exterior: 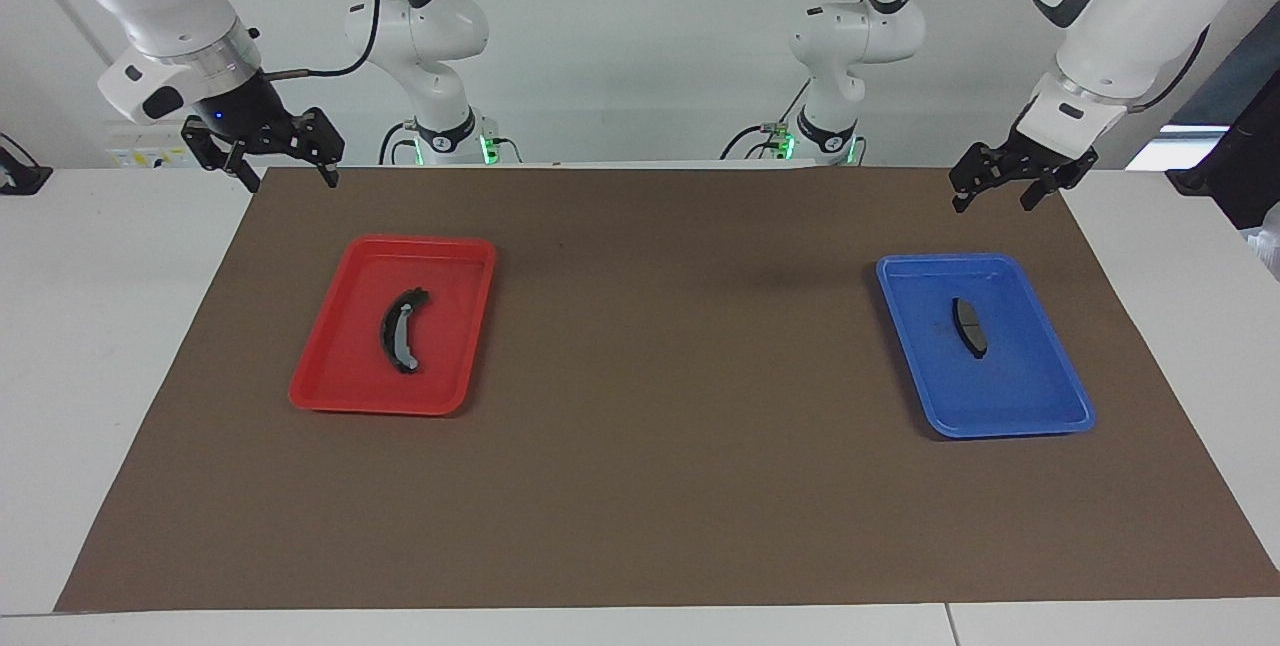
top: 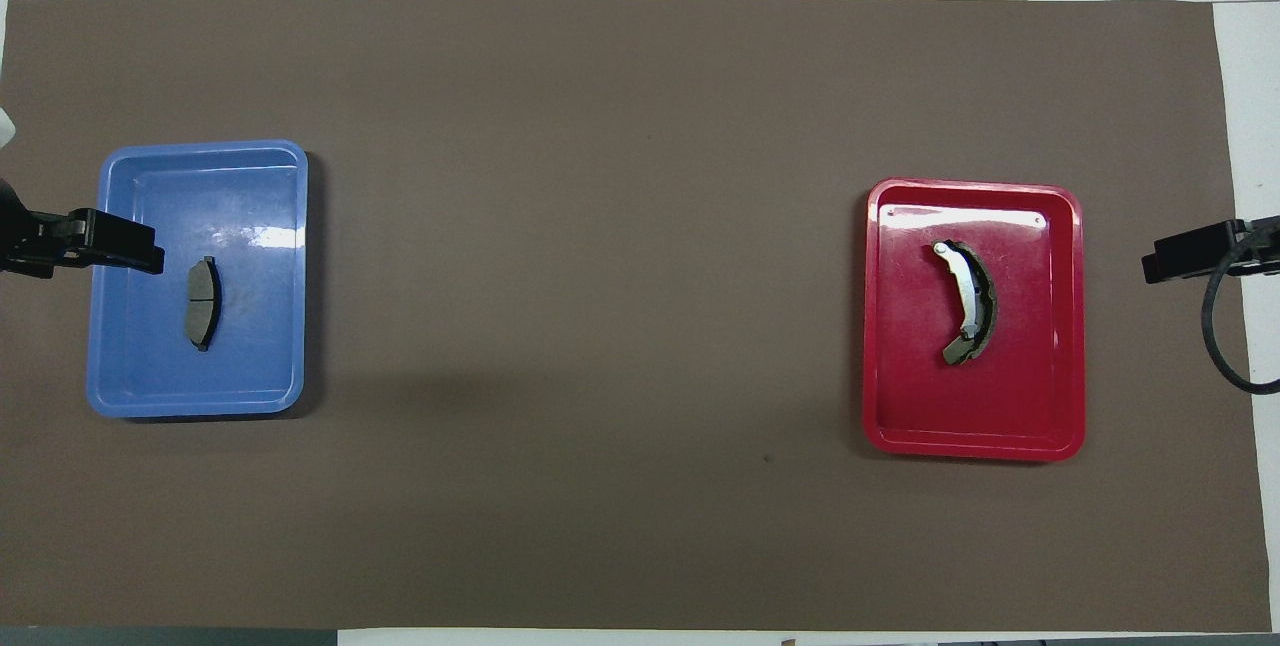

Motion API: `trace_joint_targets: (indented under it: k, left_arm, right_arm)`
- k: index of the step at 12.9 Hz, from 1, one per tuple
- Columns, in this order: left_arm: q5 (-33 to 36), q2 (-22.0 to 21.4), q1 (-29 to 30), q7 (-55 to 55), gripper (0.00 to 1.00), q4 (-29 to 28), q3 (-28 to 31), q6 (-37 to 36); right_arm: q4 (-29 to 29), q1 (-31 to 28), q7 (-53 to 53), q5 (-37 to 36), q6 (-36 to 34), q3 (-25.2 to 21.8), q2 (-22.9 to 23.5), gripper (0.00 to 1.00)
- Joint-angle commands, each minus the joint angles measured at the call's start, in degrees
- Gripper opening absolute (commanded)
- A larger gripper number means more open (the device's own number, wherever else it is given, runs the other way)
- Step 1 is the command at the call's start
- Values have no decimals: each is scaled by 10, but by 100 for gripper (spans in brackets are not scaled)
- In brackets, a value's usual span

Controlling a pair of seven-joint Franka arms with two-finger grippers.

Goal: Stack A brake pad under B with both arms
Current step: 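Reach the left gripper to the small pad while the right gripper reaches the curved pad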

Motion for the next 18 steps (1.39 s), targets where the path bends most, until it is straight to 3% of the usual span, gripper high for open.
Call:
trace_joint_targets:
  k: [1,10,15,18]
  left_arm:
    - [8,-5,18,16,98,-5,0,-1]
    - [9,-5,17,9,99,-4,-1,-2]
    - [8,-5,18,12,99,-10,-2,14]
    - [8,-18,24,27,99,-61,0,88]
  right_arm:
    - [1,-2,4,10,8,2,2,100]
    - [-21,-2,4,9,19,2,-8,100]
    - [-196,6,3,9,189,3,-48,100]
    - [-256,22,5,10,294,2,-6,100]
